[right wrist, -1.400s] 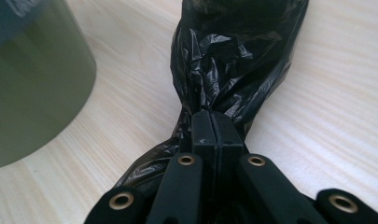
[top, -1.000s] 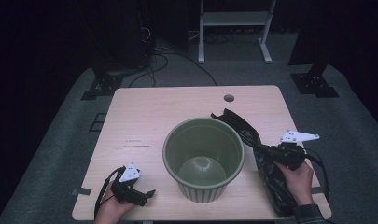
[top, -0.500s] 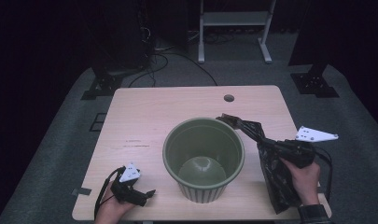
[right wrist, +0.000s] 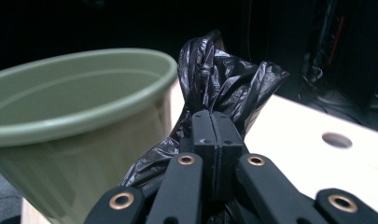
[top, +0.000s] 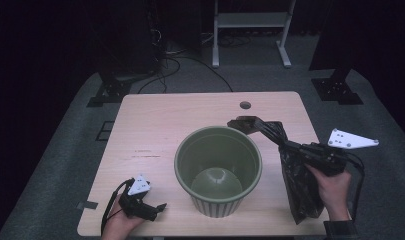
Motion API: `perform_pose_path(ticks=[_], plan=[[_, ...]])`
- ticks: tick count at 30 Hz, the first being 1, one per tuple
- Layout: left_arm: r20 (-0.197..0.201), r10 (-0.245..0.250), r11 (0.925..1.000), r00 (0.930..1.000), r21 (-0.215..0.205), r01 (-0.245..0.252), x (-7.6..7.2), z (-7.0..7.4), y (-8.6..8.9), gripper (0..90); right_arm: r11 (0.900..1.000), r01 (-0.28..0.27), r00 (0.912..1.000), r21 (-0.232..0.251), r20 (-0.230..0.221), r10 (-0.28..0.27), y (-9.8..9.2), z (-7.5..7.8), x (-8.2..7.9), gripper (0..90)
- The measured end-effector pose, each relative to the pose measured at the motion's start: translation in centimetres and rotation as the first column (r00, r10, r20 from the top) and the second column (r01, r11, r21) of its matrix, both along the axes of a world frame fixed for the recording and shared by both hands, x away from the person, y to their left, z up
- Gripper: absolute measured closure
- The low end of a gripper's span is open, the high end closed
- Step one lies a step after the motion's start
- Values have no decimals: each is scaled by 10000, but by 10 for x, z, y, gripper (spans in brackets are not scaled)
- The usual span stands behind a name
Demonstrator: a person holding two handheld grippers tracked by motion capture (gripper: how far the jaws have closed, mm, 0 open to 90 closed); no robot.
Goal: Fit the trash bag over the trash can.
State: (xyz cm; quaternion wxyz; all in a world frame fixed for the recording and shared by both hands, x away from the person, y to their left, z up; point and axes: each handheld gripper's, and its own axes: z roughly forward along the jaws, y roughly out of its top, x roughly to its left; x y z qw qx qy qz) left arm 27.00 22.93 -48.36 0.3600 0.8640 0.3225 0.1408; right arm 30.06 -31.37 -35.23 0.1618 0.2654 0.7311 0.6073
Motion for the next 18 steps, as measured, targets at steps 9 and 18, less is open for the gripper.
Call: perform_pose_path(ticks=[9, 18], plan=[[-10, 13, 10000, 10000, -7, -13, 0, 0, 0, 0, 9983, -397, 9972, 438, 651, 368, -1, 24, -12, 899], [-14, 13, 10000, 10000, 3, -13, 0, 0, 0, 0, 9929, -913, 9892, 757, 1219, 817, 2, 45, -24, 899]])
